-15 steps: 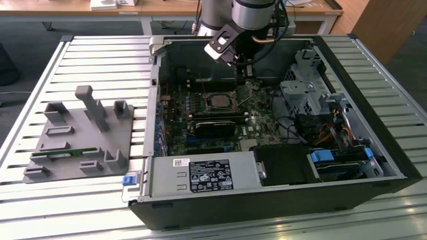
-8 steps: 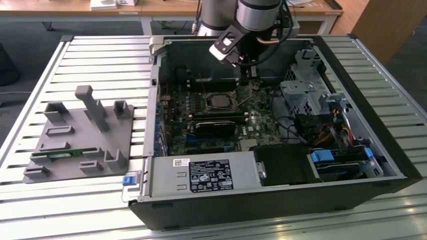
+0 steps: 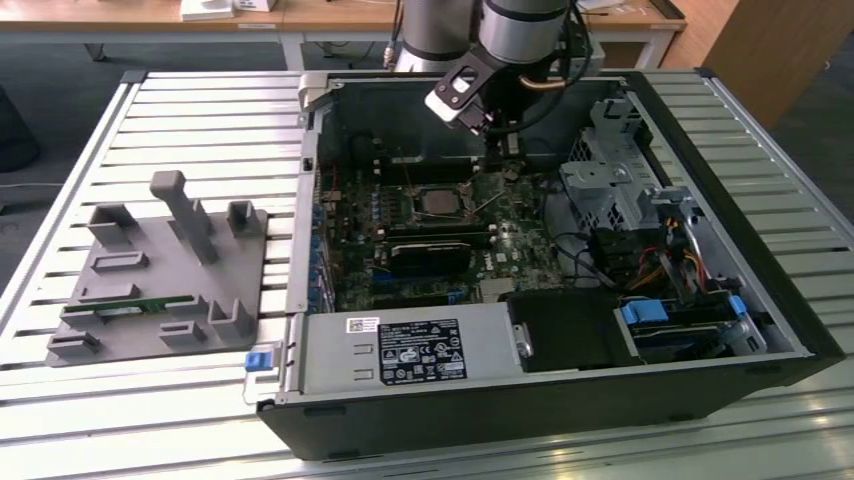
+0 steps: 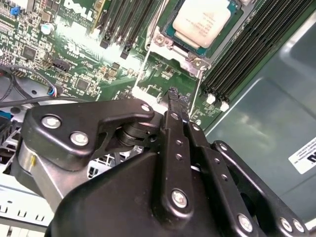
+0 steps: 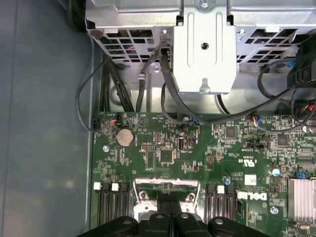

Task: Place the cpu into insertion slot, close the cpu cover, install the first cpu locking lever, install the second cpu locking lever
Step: 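Close the cpu cover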

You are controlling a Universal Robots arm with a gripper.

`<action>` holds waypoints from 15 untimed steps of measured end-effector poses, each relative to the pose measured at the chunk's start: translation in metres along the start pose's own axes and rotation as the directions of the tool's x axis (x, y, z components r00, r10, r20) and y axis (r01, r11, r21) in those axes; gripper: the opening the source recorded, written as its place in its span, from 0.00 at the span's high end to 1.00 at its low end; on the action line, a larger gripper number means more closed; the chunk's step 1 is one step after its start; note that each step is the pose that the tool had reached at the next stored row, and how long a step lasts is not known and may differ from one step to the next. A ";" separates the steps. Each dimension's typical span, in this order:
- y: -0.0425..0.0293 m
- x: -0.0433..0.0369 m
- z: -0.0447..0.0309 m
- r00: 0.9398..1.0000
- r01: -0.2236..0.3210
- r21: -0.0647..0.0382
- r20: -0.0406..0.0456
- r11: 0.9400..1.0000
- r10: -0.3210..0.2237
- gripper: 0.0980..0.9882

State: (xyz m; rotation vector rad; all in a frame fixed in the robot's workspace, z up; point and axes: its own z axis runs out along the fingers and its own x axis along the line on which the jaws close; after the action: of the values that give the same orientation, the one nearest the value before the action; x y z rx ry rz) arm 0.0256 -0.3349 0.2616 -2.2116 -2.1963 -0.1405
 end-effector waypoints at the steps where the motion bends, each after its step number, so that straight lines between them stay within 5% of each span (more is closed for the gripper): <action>1: 0.0010 0.0000 0.0002 1.000 0.000 0.000 0.000 1.000 0.000 0.99; 15: 0.0139 0.0006 0.0034 1.000 0.000 0.000 0.000 1.000 0.000 0.99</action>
State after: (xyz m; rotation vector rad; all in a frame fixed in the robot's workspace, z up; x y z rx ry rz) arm 0.0397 -0.3342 0.2590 -2.2116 -2.1965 -0.1402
